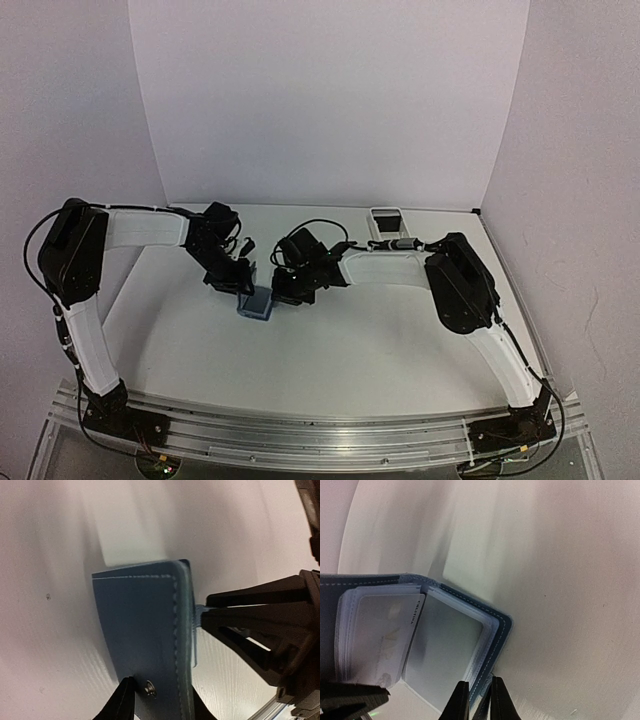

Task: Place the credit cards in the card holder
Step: Pick up the card holder from the center of the board.

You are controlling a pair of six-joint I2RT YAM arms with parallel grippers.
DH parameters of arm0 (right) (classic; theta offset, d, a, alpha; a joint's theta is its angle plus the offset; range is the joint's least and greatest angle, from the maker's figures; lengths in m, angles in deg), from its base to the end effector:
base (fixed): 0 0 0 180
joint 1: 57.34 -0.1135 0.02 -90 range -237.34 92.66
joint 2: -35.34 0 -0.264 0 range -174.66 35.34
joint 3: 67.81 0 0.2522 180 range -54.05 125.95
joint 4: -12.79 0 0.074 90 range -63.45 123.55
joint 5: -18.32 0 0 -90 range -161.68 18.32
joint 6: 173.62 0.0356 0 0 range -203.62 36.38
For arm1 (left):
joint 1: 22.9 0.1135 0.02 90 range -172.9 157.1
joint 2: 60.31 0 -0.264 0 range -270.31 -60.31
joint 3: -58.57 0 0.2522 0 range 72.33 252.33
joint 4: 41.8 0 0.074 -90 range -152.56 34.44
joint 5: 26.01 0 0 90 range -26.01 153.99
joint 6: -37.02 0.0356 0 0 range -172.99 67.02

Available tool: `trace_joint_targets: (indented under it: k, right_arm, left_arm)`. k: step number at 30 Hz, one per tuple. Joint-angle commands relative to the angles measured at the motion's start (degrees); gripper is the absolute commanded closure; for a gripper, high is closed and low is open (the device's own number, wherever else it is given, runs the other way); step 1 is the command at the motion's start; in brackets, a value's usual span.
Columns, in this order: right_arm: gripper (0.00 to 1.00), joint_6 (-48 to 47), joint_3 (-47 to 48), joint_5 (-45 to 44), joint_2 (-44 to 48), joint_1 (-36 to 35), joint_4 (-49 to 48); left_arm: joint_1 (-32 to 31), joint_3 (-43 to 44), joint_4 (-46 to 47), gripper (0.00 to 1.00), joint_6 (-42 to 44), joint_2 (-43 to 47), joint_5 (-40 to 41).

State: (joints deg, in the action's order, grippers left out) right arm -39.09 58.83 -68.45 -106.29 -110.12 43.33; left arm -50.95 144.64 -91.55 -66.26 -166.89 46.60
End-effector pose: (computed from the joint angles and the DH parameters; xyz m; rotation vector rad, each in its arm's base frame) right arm 0.3295 0.4371 0.1340 -0.2123 2.5365 0.8286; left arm 0.3198 -0.1824 0.1765 0.4445 2.8353 -0.5867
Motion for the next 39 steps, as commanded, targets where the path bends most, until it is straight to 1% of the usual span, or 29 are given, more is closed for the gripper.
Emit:
trace_joint_targets:
  k: [1, 3, 6, 7, 10, 14, 16, 17, 21, 23, 24, 27, 29, 30, 31, 33, 34, 35, 37, 38, 39]
  right_arm:
    - [0.88, 1.0, -0.7, 2.4, 0.3, 0.2, -2.5]
    - [0.89, 1.3, -1.8, 2.6, 0.8, 0.4, -3.1]
    - [0.93, 1.9, -5.5, 2.3, 2.9, 0.9, -4.9]
    - [0.93, 2.0, -6.1, 2.2, 3.3, 1.1, -5.2]
    - [0.94, 2.3, -8.3, 2.3, 4.4, 1.3, -6.1]
    - [0.95, 2.2, -8.7, 2.4, 5.1, 1.4, -6.8]
    - [0.95, 1.8, -8.8, 2.1, 5.6, 1.5, -6.9]
    - [0.95, 1.8, -9.0, 2.1, 5.7, 1.5, -6.9]
    - [0.96, 2.4, -9.8, 2.9, 5.8, 2.0, -7.3]
    - [0.96, 2.8, -10.7, 3.0, 6.1, 2.3, -7.6]
    - [0.97, 2.9, -11.9, 2.8, 6.8, 2.4, -8.1]
    - [0.97, 3.2, -12.9, 3.1, 7.1, 2.8, -8.9]
    - [0.98, 3.4, -13.2, 3.4, 7.0, 2.9, -9.2]
    - [0.98, 3.5, -13.3, 3.4, 7.1, 2.9, -9.4]
    - [0.98, 3.5, -13.4, 3.5, 7.1, 2.9, -9.5]
    - [0.98, 3.5, -13.5, 3.6, 7.0, 2.9, -9.7]
    - [0.98, 3.5, -13.6, 3.7, 7.0, 2.9, -9.8]
    - [0.98, 3.6, -13.6, 3.9, 6.9, 2.9, -10.0]
    - [0.99, 3.6, -13.8, 4.0, 6.8, 2.9, -10.2]
    - [0.99, 3.7, -13.9, 4.0, 6.8, 3.0, -10.3]
    - [0.99, 3.7, -14.0, 4.0, 6.9, 2.9, -10.3]
  left_arm:
    - [-3.4, 4.5, 0.2, 0.68, 0.8, -0.3, -1.4]
    - [-3.9, 4.5, 0.8, 0.66, 0.4, -0.9, -2.7]
    - [-3.9, 4.1, 1.6, 0.62, -0.8, -2.9, -6.6]
    - [-4.0, 4.1, 1.7, 0.62, -0.9, -3.2, -6.9]
    - [-4.5, 4.6, 1.8, 0.57, -0.4, -3.5, -7.5]
    - [-4.6, 4.7, 0.1, 0.41, 1.1, -2.2, -5.9]
    - [-4.6, 4.6, 0.2, 0.3, 1.9, -0.5, -6.6]
    - [-4.6, 4.3, 0.8, 0.23, 2.4, 0.2, -7.9]
    - [-4.7, 2.9, 3.9, 0.15, 3.6, 3.6, -12.0]
    - [-4.7, 2.5, 5.1, 0.15, 4.4, 5.2, -13.4]
    - [-4.7, 2.2, 7.0, 0.14, 6.4, 7.4, -15.2]
    - [-4.6, 0.9, 11.4, 0.11, 8.0, 11.7, -16.0]
    - [-2.8, -1.0, 14.8, 0.14, 6.9, 14.5, -15.4]
    - [1.0, -3.1, 17.9, 0.16, 2.7, 16.1, -13.8]
    - [3.9, -4.2, 18.9, 0.18, 0.1, 16.4, -13.6]
    - [8.3, -5.3, 17.6, 0.22, -3.7, 15.3, -11.5]
    - [8.7, -5.7, 17.2, 0.23, -4.0, 15.0, -11.1]
    - [10.1, -6.7, 14.8, 0.26, -5.8, 12.9, -10.2]
    - [10.5, -8.6, 11.9, 0.3, -7.0, 9.0, -10.6]
    - [10.5, -9.2, 10.0, 0.31, -7.5, 5.8, -12.6]
    - [10.6, -9.7, 9.7, 0.31, -7.7, 5.2, -13.2]
